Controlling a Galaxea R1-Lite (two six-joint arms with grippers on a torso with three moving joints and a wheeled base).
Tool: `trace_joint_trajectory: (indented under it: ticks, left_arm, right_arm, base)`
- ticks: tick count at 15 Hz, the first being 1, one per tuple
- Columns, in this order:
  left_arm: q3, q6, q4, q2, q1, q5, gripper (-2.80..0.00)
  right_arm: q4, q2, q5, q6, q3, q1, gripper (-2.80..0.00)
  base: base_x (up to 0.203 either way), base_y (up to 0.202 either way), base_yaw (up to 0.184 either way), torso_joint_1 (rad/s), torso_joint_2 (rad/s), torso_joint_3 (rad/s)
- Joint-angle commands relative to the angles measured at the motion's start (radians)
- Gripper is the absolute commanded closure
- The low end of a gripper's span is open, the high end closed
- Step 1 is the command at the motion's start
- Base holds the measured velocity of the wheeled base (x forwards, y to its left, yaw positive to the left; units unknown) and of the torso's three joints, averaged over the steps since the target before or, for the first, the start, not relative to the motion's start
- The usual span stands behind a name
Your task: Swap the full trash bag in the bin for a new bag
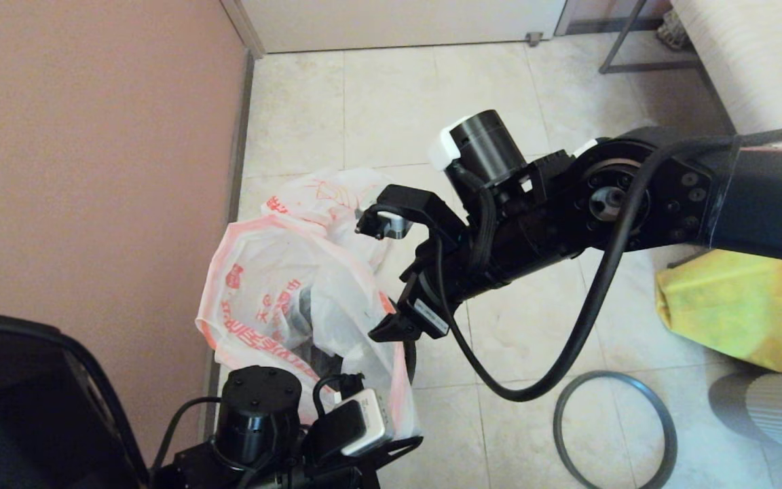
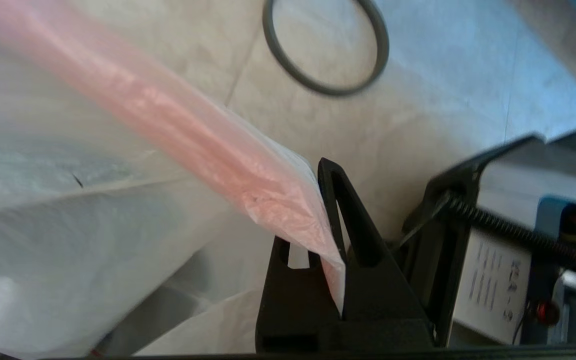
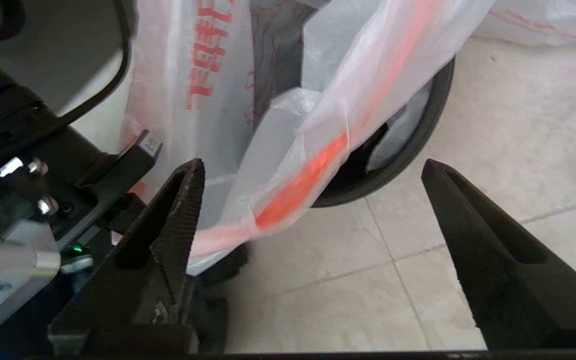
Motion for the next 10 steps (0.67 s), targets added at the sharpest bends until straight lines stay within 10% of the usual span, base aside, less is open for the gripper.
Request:
trace_joint_trajectory:
  ticks: [1, 8, 9, 10]
  left_arm:
    - [0.015, 0.007, -0.004, 0.037, -0.001, 0.0, 0.0]
    - [0.025, 0.029, -0.004, 0.065, -0.005, 0.001, 0.0]
    - [0.024, 0.029, -0.003, 0.068, -0.005, 0.0, 0.0]
    - [0.025, 0.029, -0.002, 0.07, -0.005, 0.0, 0.0]
  right_arm:
    - [0.003, 0.023, -0.028, -0.008, 0.0, 0.004, -2.8]
    - [0.035, 0.076, -0.116, -0.067, -0.01, 0.029, -2.8]
    - [0.046, 0.081, -0.118, -0.075, -0.014, 0.029, 0.0]
    - [0.049, 0.084, -0.119, -0.08, -0.014, 0.029, 0.0]
  base:
    - [0.0, 0.0, 0.0, 0.0, 0.0, 0.0]
    - [0.0, 0.0, 0.0, 0.0, 0.0, 0.0]
    - [0.0, 0.0, 0.0, 0.0, 0.0, 0.0]
    - [0.0, 0.0, 0.0, 0.0, 0.0, 0.0]
